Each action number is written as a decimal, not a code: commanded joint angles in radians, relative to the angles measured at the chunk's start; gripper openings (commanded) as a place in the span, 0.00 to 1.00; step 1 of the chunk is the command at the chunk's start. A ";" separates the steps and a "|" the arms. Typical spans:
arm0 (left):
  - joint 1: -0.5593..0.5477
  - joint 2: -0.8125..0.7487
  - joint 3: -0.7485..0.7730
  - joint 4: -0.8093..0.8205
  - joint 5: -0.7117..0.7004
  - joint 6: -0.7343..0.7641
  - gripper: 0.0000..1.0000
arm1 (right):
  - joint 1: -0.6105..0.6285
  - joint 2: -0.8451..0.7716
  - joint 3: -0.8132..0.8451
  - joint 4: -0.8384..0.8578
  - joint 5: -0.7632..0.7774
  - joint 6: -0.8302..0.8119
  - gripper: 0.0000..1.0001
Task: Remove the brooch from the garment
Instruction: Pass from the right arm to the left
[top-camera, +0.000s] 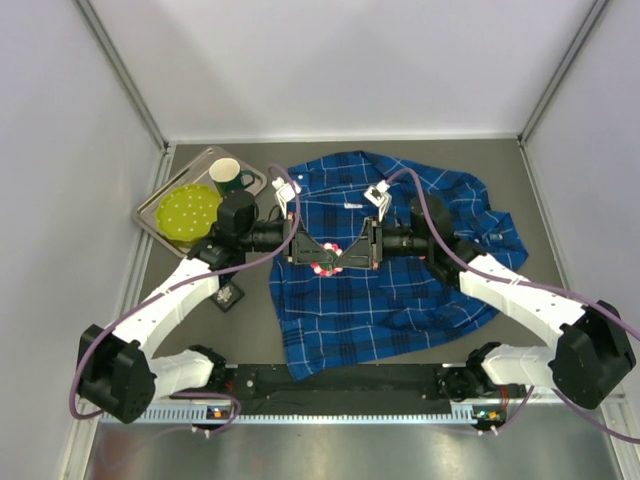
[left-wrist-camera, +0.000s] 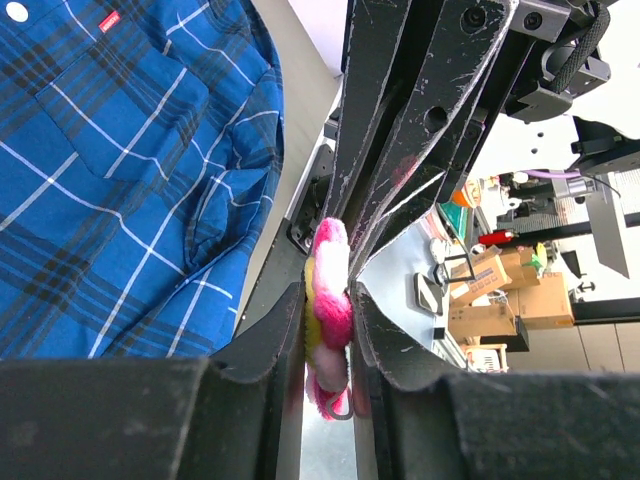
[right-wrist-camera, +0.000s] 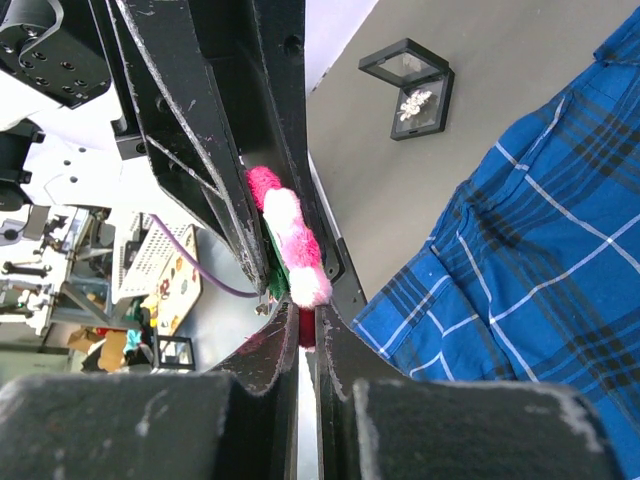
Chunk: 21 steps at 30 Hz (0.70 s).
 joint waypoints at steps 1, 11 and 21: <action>-0.003 -0.010 -0.002 0.082 0.015 -0.028 0.17 | 0.007 0.000 0.010 0.063 -0.019 -0.002 0.00; -0.003 0.013 0.012 0.026 0.008 -0.011 0.09 | 0.019 0.021 0.033 0.042 -0.019 0.007 0.19; -0.003 0.025 0.026 -0.002 -0.008 -0.015 0.09 | 0.019 0.001 -0.008 0.122 -0.025 0.070 0.27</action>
